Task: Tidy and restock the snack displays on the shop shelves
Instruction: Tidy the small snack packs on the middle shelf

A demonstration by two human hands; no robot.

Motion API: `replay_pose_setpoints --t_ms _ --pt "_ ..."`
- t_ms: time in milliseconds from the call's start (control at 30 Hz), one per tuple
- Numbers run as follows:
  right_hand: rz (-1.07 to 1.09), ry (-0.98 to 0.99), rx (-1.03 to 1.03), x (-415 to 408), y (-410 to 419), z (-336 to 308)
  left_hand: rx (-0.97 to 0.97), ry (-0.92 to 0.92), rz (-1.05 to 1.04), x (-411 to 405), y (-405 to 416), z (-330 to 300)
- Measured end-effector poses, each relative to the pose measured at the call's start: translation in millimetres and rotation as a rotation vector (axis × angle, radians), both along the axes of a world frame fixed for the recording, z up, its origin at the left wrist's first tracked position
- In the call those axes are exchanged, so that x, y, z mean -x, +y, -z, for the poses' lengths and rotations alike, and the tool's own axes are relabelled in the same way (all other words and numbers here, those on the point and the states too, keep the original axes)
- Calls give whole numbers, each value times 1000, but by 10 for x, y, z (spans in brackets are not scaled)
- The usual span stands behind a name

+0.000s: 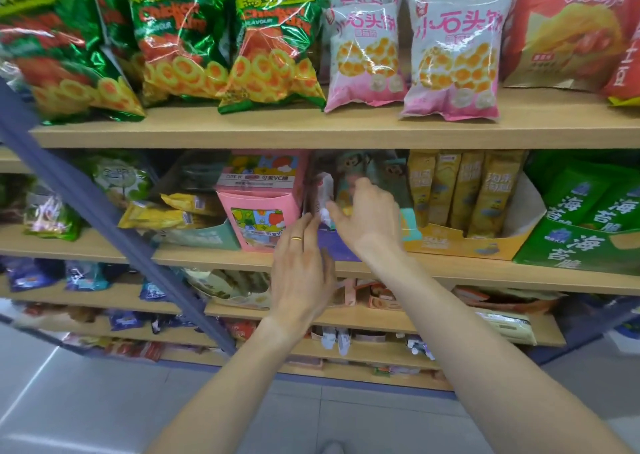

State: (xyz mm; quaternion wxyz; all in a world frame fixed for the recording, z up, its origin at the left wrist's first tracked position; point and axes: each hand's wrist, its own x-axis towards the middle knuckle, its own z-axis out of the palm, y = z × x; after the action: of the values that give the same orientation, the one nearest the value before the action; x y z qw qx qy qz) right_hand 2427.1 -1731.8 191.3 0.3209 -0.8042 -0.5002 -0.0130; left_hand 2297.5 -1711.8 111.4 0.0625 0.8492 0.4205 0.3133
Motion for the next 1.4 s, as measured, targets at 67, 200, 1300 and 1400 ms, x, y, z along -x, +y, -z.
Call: replay_pose_setpoints --t_ms 67,200,1300,1400 --pt "18 -48 86 82 190 -4 9 10 20 46 32 19" --pt "18 -54 185 135 508 18 56 15 71 141 83 27" --pt "-194 479 -411 3 -604 403 1311 -1124 141 348 -9 -502" --pt "-178 526 -427 10 -598 358 1224 -1092 155 364 -14 -492"
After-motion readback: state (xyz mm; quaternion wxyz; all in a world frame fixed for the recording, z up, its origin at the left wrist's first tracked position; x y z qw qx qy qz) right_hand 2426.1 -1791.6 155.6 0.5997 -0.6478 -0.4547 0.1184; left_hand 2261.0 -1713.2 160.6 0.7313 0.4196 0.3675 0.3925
